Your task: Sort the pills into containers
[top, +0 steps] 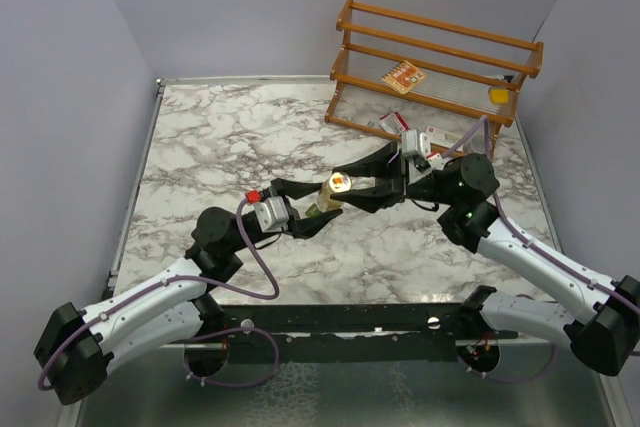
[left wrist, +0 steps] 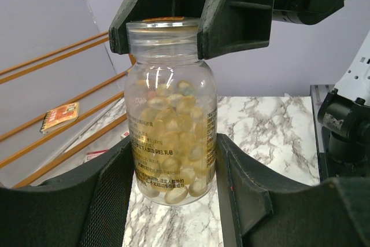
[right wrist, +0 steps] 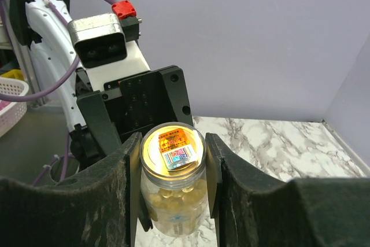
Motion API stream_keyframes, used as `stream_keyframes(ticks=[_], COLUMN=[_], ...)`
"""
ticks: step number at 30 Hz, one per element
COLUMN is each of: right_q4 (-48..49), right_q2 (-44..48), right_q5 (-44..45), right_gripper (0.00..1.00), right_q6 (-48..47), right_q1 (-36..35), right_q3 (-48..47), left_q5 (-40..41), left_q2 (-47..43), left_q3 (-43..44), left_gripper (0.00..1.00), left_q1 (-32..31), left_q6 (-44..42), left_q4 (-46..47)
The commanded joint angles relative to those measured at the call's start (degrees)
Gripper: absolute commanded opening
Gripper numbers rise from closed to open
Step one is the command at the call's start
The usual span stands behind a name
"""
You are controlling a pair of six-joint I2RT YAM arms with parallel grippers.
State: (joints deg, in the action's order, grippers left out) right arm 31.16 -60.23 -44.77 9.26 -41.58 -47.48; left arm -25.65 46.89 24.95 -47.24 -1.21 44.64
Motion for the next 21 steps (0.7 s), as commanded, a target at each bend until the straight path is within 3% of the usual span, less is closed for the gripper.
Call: stream_keyframes(ticks=[1,21], right_q4=[-4.94,-7.38], right_q2=[-1.87,-3.67], right_q5=[5.81,19.17], right_gripper=[0.01,0.01], right_q6=[-0.77,-1.27], right_q1=[-0.01,-1.79], right_q3=[0.17,-1.96], left_q5=[-0.06,6.82], left_q2=[-0.54,5.58], left_q3=[4.01,7.54], left_gripper=[0.0,0.0], left_q1=[-0.48,-1.39], left_q6=[-1.97,-6.51], left_q4=[6.51,7.46])
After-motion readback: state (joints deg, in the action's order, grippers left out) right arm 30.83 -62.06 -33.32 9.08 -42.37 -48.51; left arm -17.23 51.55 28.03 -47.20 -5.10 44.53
